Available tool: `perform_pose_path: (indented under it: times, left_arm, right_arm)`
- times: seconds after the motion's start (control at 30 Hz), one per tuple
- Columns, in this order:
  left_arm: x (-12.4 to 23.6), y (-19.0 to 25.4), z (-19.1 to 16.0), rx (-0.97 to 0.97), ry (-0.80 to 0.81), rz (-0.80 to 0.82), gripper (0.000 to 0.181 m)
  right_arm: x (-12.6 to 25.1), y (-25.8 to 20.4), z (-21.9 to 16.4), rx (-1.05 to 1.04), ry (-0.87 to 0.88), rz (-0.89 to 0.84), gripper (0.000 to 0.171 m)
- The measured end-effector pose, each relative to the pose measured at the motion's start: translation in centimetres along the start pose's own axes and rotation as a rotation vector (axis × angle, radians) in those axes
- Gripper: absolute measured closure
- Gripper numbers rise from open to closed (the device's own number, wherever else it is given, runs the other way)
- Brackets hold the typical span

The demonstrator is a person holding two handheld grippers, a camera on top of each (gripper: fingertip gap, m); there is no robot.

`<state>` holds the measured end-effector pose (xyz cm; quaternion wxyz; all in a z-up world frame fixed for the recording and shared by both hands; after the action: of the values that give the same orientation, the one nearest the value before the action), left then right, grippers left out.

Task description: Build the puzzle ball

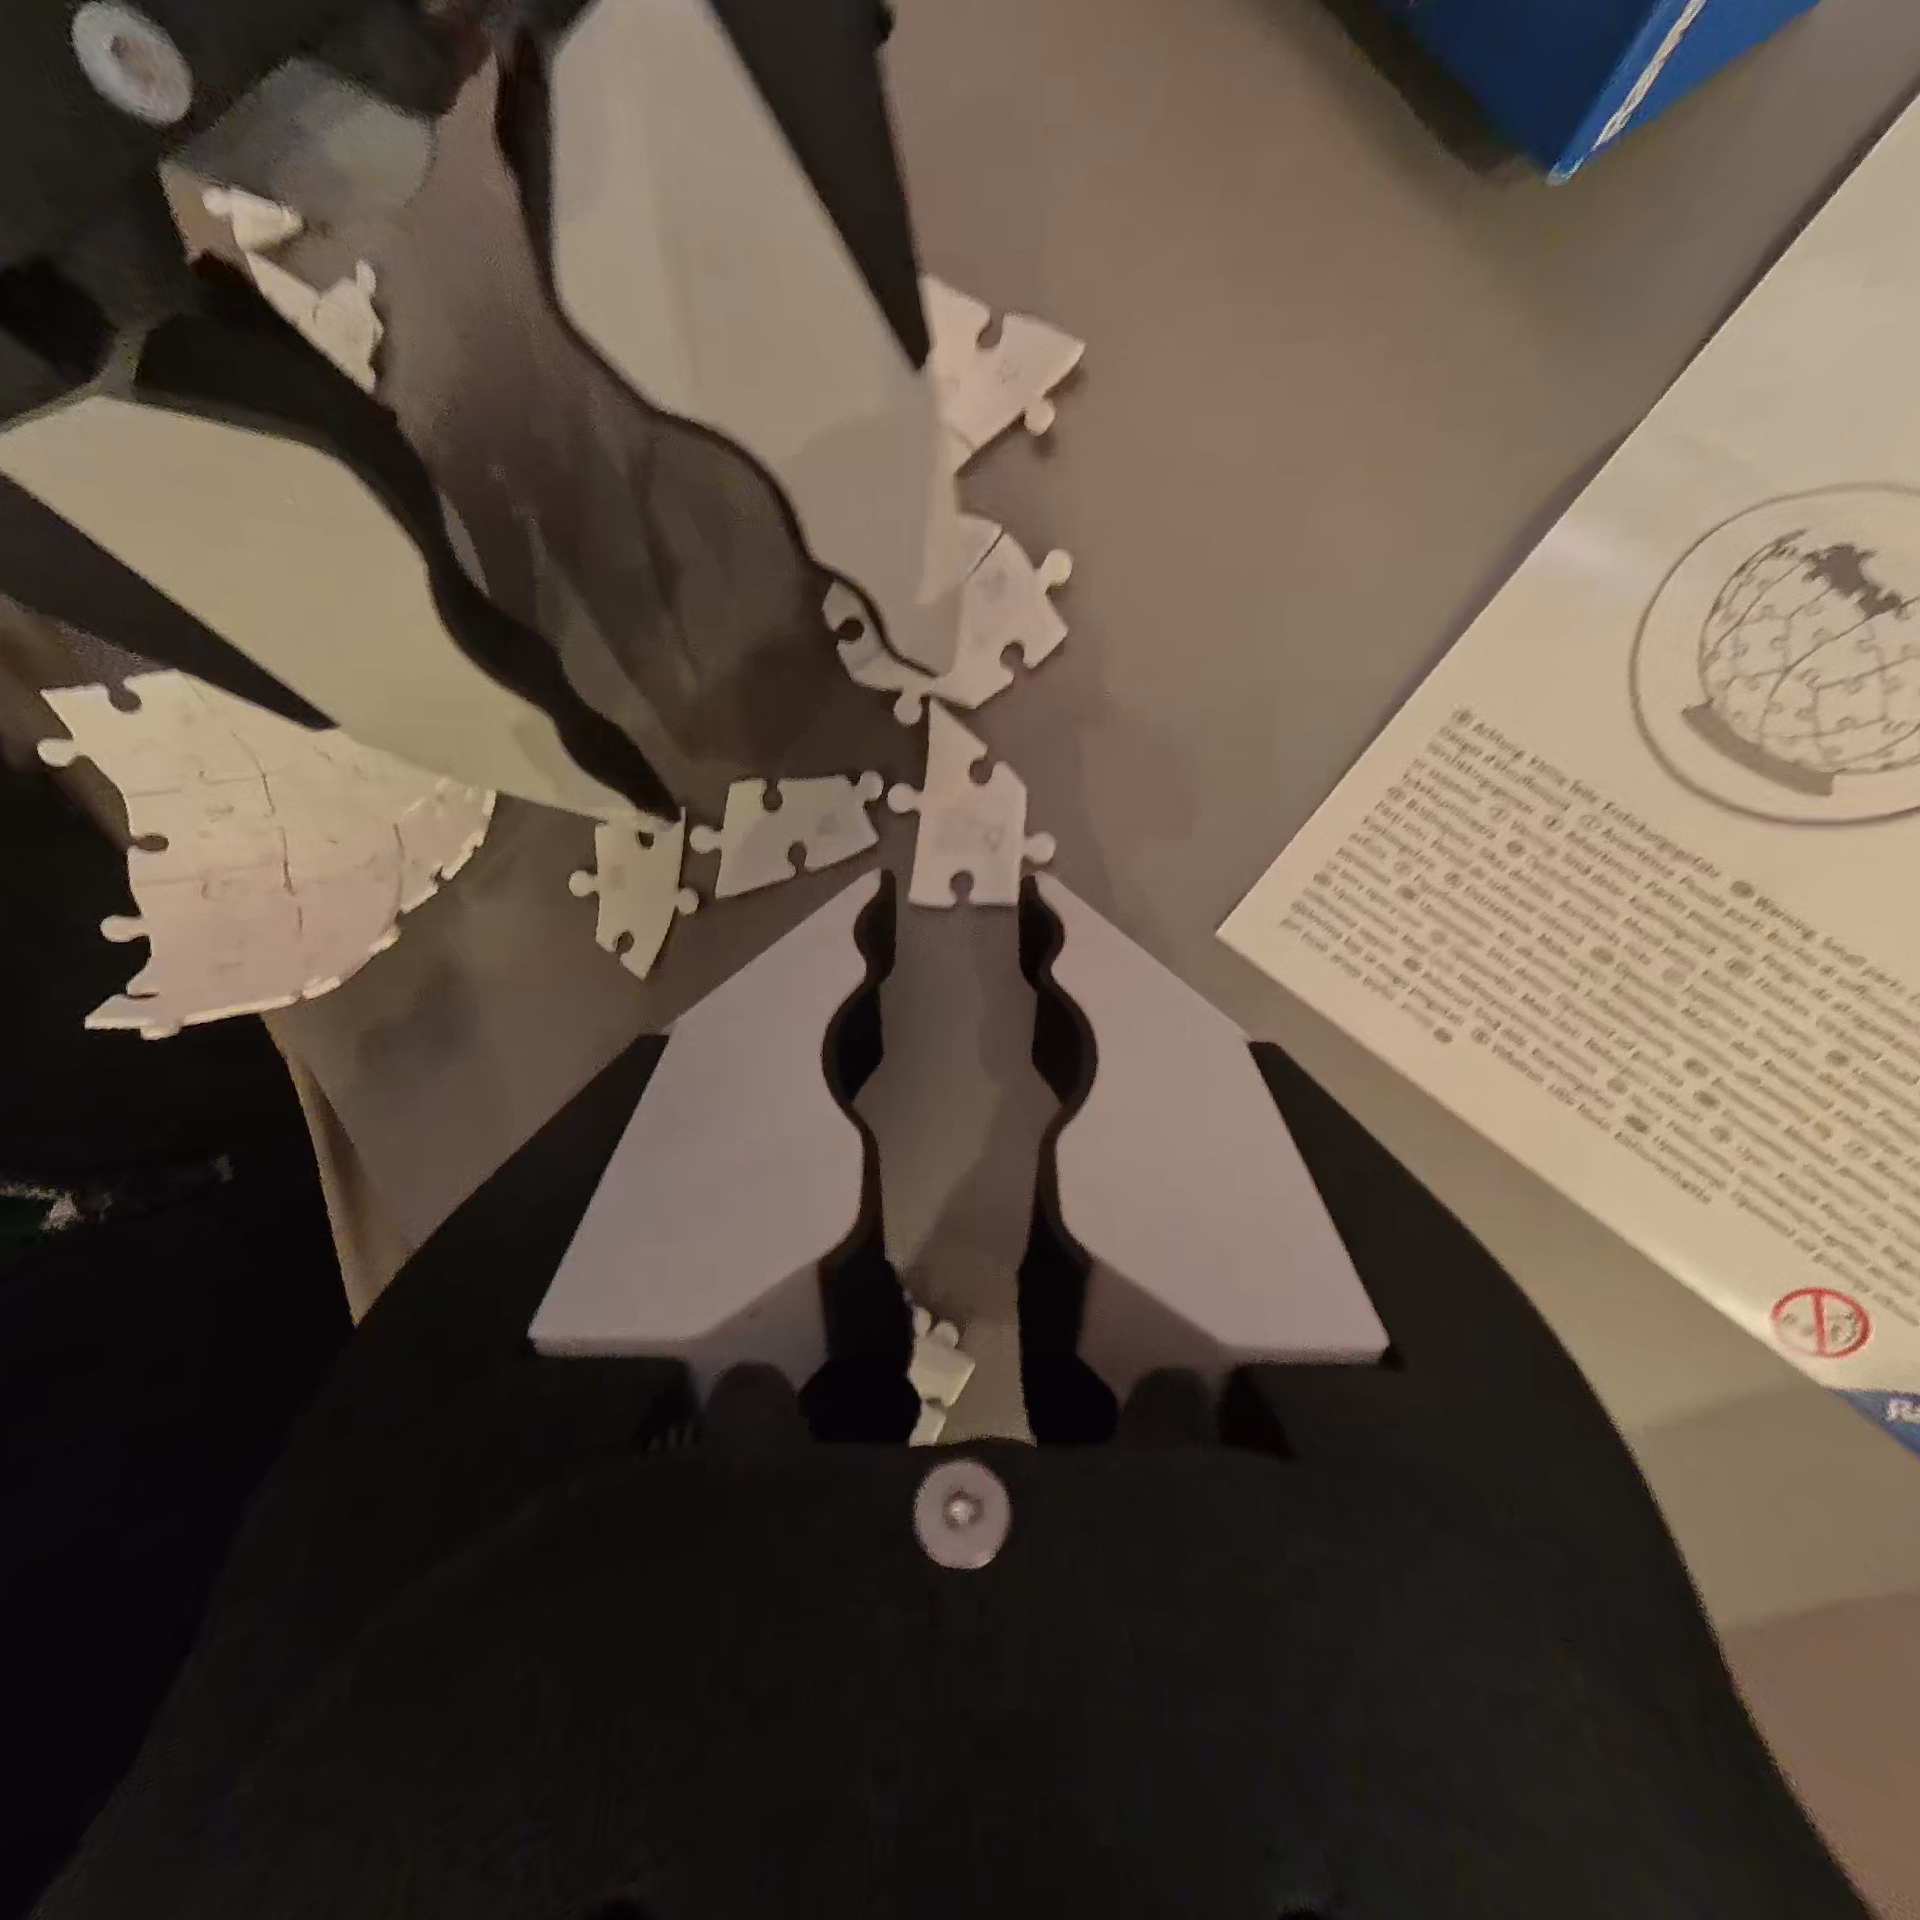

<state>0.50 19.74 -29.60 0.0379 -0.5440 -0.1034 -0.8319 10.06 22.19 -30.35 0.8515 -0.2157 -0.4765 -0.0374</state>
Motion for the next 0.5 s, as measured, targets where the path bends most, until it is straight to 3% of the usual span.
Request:
perform_pose_path:
  times: [0.37, 0.5]
  left_arm:
    - [-1.4, 0.4, 0.5, -0.028, -0.035, -0.059, 0.121]
    - [-1.4, 0.6, 0.4, -0.025, -0.036, -0.056, 0.120]
  right_arm:
    - [-0.8, -0.4, -1.2, 0.009, 0.119, -0.056, 0.146]
    - [-1.0, -0.1, -1.3, -0.018, 0.162, -0.082, 0.157]
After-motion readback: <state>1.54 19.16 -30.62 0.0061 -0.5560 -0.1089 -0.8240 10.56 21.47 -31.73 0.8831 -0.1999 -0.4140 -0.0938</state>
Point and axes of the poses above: each gripper's, where its closed fingertips meet, x back along the fingers, z out of its top, y = z × x across the jaws, the point moved 7 cm from there along x, back along the fingers, and after that the axes turned 2 degrees about z, right-handed, at the moved point
